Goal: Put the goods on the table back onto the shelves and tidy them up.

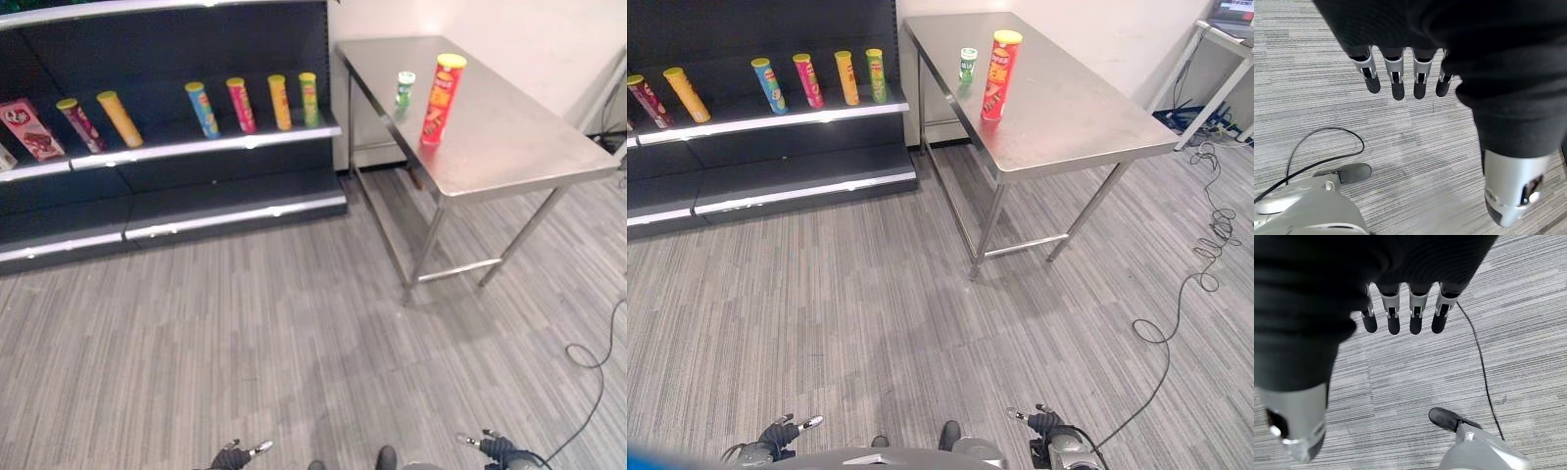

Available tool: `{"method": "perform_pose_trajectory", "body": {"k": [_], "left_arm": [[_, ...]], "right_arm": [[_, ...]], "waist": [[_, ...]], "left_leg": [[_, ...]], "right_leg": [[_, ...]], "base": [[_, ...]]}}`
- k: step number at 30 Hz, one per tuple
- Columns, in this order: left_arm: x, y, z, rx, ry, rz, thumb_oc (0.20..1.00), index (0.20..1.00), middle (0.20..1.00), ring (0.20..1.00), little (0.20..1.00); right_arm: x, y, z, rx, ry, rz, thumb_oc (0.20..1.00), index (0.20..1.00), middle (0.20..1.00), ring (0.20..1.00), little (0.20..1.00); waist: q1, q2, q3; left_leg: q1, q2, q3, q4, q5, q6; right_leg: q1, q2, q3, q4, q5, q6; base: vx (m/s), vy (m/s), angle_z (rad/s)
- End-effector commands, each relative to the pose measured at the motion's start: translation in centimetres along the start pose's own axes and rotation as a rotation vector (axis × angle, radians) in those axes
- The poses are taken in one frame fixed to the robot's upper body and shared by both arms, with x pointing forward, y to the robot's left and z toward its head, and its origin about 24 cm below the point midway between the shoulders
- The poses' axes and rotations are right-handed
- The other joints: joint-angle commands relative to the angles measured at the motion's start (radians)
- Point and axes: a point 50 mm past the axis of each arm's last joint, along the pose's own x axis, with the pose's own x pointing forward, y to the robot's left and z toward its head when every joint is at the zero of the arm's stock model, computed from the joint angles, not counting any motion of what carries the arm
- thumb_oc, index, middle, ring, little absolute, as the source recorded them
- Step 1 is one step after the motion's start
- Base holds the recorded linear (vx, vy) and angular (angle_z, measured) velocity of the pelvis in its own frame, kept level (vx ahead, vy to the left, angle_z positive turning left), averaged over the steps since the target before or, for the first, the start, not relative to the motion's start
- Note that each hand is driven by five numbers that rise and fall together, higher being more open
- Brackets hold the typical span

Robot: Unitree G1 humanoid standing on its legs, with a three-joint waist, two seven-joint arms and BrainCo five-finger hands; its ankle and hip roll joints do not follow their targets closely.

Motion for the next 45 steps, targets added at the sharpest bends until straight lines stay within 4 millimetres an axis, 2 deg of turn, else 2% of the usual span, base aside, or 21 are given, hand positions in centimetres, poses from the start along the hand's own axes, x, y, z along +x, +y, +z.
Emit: {"method": "perform_pose_trajectory", "body": {"k": [1,12,21,22,23,25,26,27,29,31,33,34,35,36,37,38,39,41,43,44,45], "left_arm": [[0.4,0.7,1.5,0.064,-0.031,0.012,1.000,1.000,1.000,1.000,1.000],[0.5,0.5,2.3,0.075,-0.051,0.003,1.000,1.000,1.000,1.000,1.000],[0.6,0.7,2.8,0.065,-0.063,0.011,1.000,1.000,1.000,1.000,1.000],[0.6,0.8,3.2,0.046,-0.072,0.015,1.000,1.000,1.000,1.000,1.000],[0.6,0.8,3.2,0.046,-0.072,0.015,1.000,1.000,1.000,1.000,1.000],[0.6,0.7,3.5,-0.003,-0.087,0.012,1.000,1.000,1.000,1.000,1.000],[0.6,0.7,3.5,-0.003,-0.087,0.012,1.000,1.000,1.000,1.000,1.000],[0.7,0.4,3.9,-0.026,-0.097,0.007,1.000,1.000,1.000,1.000,1.000],[0.6,0.1,3.7,-0.044,-0.091,0.000,1.000,1.000,1.000,1.000,1.000],[0.6,0.0,3.5,-0.058,-0.085,0.000,1.000,1.000,1.000,1.000,1.000],[0.6,0.0,2.5,-0.094,-0.053,0.008,1.000,1.000,1.000,1.000,1.000],[0.5,0.1,2.3,-0.104,-0.045,0.014,1.000,1.000,1.000,1.000,1.000],[0.5,0.1,2.2,-0.104,-0.045,0.014,1.000,1.000,1.000,1.000,1.000],[0.5,0.3,1.8,-0.117,-0.035,0.022,1.000,1.000,1.000,1.000,1.000],[0.5,0.3,1.8,-0.117,-0.035,0.022,1.000,1.000,1.000,1.000,1.000],[0.4,0.2,1.5,-0.124,-0.028,0.025,1.000,1.000,1.000,1.000,1.000],[0.3,0.4,0.9,-0.119,-0.010,0.025,1.000,1.000,1.000,1.000,1.000],[0.3,0.8,0.5,-0.107,0.003,0.034,1.000,1.000,1.000,1.000,1.000],[0.2,1.8,0.4,-0.093,0.008,0.062,1.000,1.000,1.000,1.000,1.000],[0.3,2.5,1.0,-0.044,-0.011,0.072,1.000,1.000,1.000,1.000,1.000],[0.3,2.7,1.6,-0.037,-0.028,0.074,1.000,1.000,1.000,1.000,1.000]], "right_arm": [[0.3,-0.8,2.0,-0.070,-0.040,-0.028,1.000,1.000,1.000,1.000,1.000],[0.4,-0.6,2.8,-0.071,-0.063,-0.025,1.000,1.000,1.000,1.000,1.000],[0.4,-0.8,2.7,-0.082,-0.055,-0.028,1.000,1.000,1.000,1.000,1.000],[0.4,-0.9,3.1,-0.087,-0.066,-0.030,1.000,1.000,1.000,1.000,1.000],[0.4,-0.9,3.1,-0.087,-0.066,-0.030,1.000,1.000,1.000,1.000,1.000],[0.5,-1.2,3.4,-0.080,-0.075,-0.033,1.000,1.000,1.000,1.000,1.000],[0.5,-1.2,3.4,-0.080,-0.075,-0.033,1.000,1.000,1.000,1.000,1.000],[0.4,-1.4,3.5,-0.077,-0.087,-0.036,1.000,1.000,1.000,1.000,1.000],[0.4,-1.7,3.1,-0.075,-0.073,-0.042,1.000,1.000,1.000,1.000,1.000],[0.4,-1.8,3.0,-0.076,-0.068,-0.042,1.000,1.000,1.000,1.000,1.000],[0.4,-1.5,2.9,-0.093,-0.061,-0.033,1.000,1.000,1.000,1.000,1.000],[0.4,-1.4,3.0,-0.106,-0.063,-0.027,1.000,1.000,1.000,1.000,1.000],[0.4,-1.4,2.9,-0.107,-0.063,-0.027,1.000,1.000,1.000,1.000,1.000],[0.4,-1.3,2.9,-0.131,-0.063,-0.027,1.000,1.000,1.000,1.000,1.000],[0.4,-1.3,2.9,-0.131,-0.063,-0.027,1.000,1.000,1.000,1.000,1.000],[0.4,-1.5,2.8,-0.129,-0.058,-0.034,1.000,1.000,1.000,1.000,1.000],[0.4,-1.2,2.4,-0.149,-0.041,-0.019,1.000,1.000,1.000,1.000,1.000],[0.4,-0.7,2.2,-0.158,-0.040,-0.009,1.000,1.000,1.000,1.000,1.000],[0.4,0.2,2.6,-0.120,-0.057,0.013,1.000,1.000,1.000,1.000,1.000],[0.4,0.6,3.4,-0.116,-0.090,0.025,1.000,1.000,1.000,1.000,1.000],[0.5,0.6,4.0,-0.105,-0.110,0.023,1.000,1.000,1.000,1.000,1.000]], "waist": [[0.001,-0.028,0.005],[0.003,-0.026,-0.010],[0.007,-0.029,0.002],[0.017,-0.042,0.023],[0.017,-0.042,0.023],[0.030,-0.061,0.058],[0.029,-0.061,0.057],[0.041,-0.072,0.093],[0.042,-0.068,0.111],[0.050,-0.067,0.118],[0.085,-0.069,0.109],[0.097,-0.058,0.102],[0.100,-0.061,0.103],[0.129,-0.046,0.096],[0.130,-0.047,0.097],[0.136,-0.036,0.092],[0.150,-0.036,0.068],[0.163,-0.032,0.054],[0.167,-0.066,0.024],[0.161,-0.086,0.011],[0.152,-0.086,0.016]], "left_leg": [[0.004,0.088,-0.017,0.000,-0.021,-0.092],[0.010,0.097,-0.016,0.000,-0.019,-0.100],[-0.001,0.119,-0.044,0.012,-0.009,-0.109],[-0.065,0.126,-0.084,0.101,-0.028,-0.110],[-0.066,0.126,-0.085,0.102,-0.028,-0.110],[-0.166,0.104,-0.125,0.266,-0.046,-0.115],[-0.168,0.104,-0.126,0.267,-0.046,-0.115],[-0.277,0.096,-0.140,0.444,0.019,-0.119],[-0.366,0.097,-0.154,0.558,0.089,-0.123],[-0.405,0.093,-0.152,0.556,0.104,-0.121],[-0.468,0.087,-0.132,0.401,0.106,-0.115],[-0.476,0.101,-0.132,0.324,0.141,-0.119],[-0.469,0.100,-0.128,0.316,0.145,-0.119],[-0.487,0.116,-0.131,0.158,0.201,-0.129],[-0.485,0.116,-0.130,0.156,0.201,-0.129],[-0.544,0.131,-0.102,0.066,0.221,-0.144],[-0.513,0.134,-0.080,0.010,0.227,-0.145],[-0.474,0.138,-0.076,0.010,0.282,-0.144],[-0.454,0.123,-0.044,0.054,0.264,-0.113],[-0.417,0.083,-0.018,0.073,0.200,-0.061],[-0.393,0.064,-0.013,0.069,0.179,-0.044]], "right_leg": [[0.034,-0.107,0.001,0.018,-0.076,0.131],[0.045,-0.101,-0.003,0.020,-0.082,0.126],[0.041,-0.075,0.008,0.022,-0.101,0.105],[0.026,-0.064,0.018,0.023,-0.107,0.088],[0.026,-0.064,0.017,0.023,-0.107,0.088],[0.018,-0.058,0.017,0.026,-0.117,0.066],[0.017,-0.058,0.016,0.026,-0.117,0.066],[0.034,-0.053,0.005,0.027,-0.126,0.045],[0.055,-0.041,-0.014,0.019,-0.134,0.037],[0.064,-0.038,-0.016,0.016,-0.140,0.037],[0.081,-0.033,-0.002,0.014,-0.169,0.050],[0.089,-0.022,0.004,0.014,-0.182,0.057],[0.090,-0.024,0.007,0.014,-0.183,0.057],[0.119,-0.009,0.030,0.014,-0.216,0.065],[0.120,-0.009,0.031,0.014,-0.216,0.065],[0.152,0.003,0.053,0.014,-0.251,0.074],[0.174,0.005,0.088,0.014,-0.267,0.083],[0.188,-0.006,0.119,0.014,-0.277,0.087],[0.194,-0.064,0.137,0.037,-0.245,0.135],[0.134,-0.123,0.153,0.188,-0.180,0.183],[0.085,-0.137,0.160,0.285,-0.145,0.195]], "base": [[-0.02,-0.022,0.03],[-0.01,-0.006,0.04],[-0.01,-0.069,0.04],[-0.06,-0.134,0.15],[-0.12,-0.238,0.14],[-0.07,-0.143,0.16],[-0.04,-0.154,0.28],[-0.03,-0.155,0.18],[0.03,-0.135,0.24],[0.12,-0.034,0.41],[0.29,0.024,-0.04],[0.20,0.043,-0.01],[0.33,0.081,-0.08],[0.24,0.046,-0.19],[0.49,0.124,-0.64],[0.62,0.226,-0.78],[0.78,0.358,-0.45],[0.56,0.341,-0.73],[0.58,0.380,-2.14],[0.49,0.424,-1.49],[0.43,0.456,-0.66]]}}
